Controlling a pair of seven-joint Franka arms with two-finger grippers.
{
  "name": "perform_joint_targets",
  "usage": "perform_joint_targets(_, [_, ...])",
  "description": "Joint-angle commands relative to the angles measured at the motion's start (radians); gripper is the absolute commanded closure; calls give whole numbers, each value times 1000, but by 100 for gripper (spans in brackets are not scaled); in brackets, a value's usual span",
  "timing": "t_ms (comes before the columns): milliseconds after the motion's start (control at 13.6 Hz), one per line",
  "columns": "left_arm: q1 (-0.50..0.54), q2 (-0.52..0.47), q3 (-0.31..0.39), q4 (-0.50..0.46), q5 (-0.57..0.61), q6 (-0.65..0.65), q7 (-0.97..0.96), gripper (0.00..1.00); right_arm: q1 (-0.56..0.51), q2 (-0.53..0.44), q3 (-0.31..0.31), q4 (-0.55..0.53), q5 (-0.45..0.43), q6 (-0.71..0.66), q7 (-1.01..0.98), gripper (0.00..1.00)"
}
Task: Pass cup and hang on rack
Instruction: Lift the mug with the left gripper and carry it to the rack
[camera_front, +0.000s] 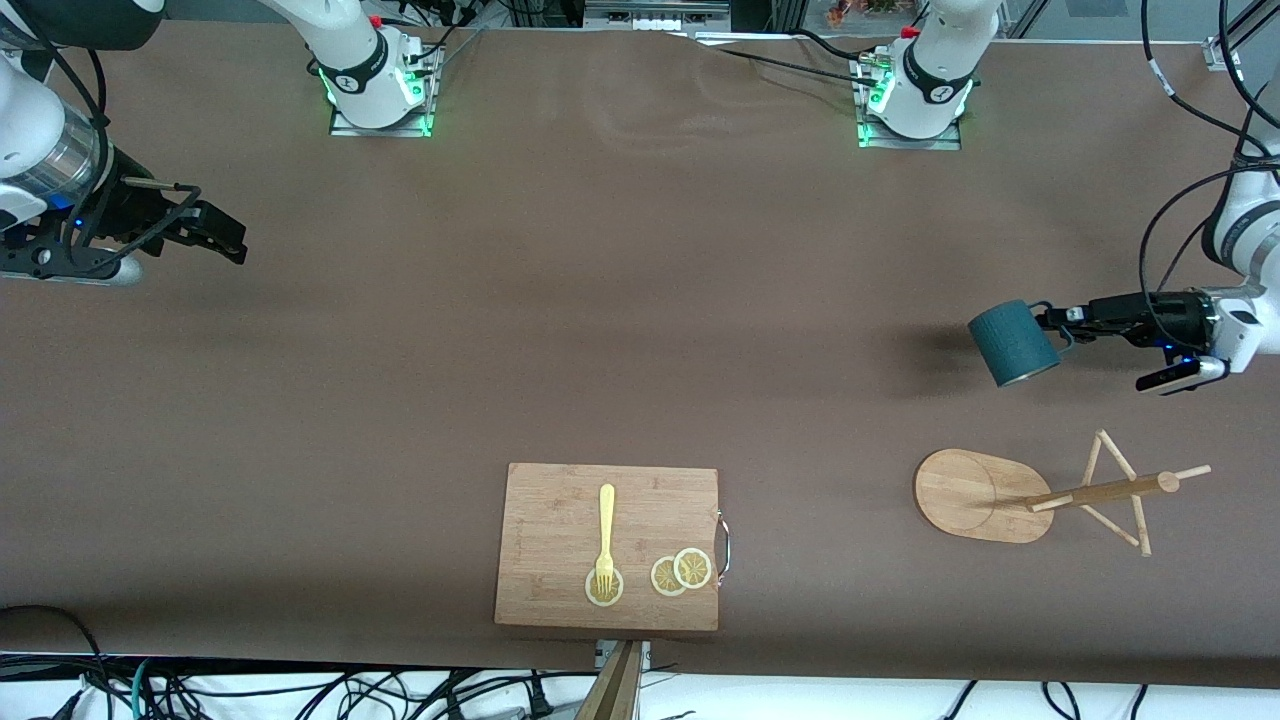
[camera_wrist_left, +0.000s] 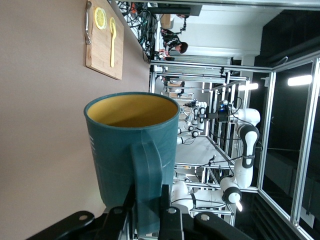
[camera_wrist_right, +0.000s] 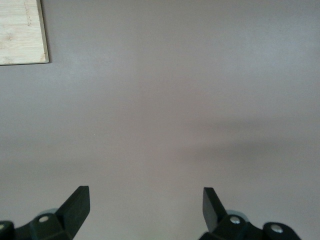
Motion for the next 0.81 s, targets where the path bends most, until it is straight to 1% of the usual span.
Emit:
perform_joint_targets(0, [-2,21,-12,60,-24,-24,-125,100,-4,6,1,17,14,-17,6,0])
perform_joint_targets(294, [-2,35,-12,75,-106,-24,-271,100,-4,6,1,18,14,-17,7,0])
perform_joint_targets(367, [-2,42,-13,98,-131,-24,-300,100,-4,6,1,17,14,-17,6,0])
perform_joint_targets(587, [-5,90,-12,202,-146,-24,-353,100,-4,6,1,17,14,-17,6,0])
perform_joint_targets(734, [-8,102,-13,229,-149,-18,-385,100,-4,6,1,17,14,-17,6,0])
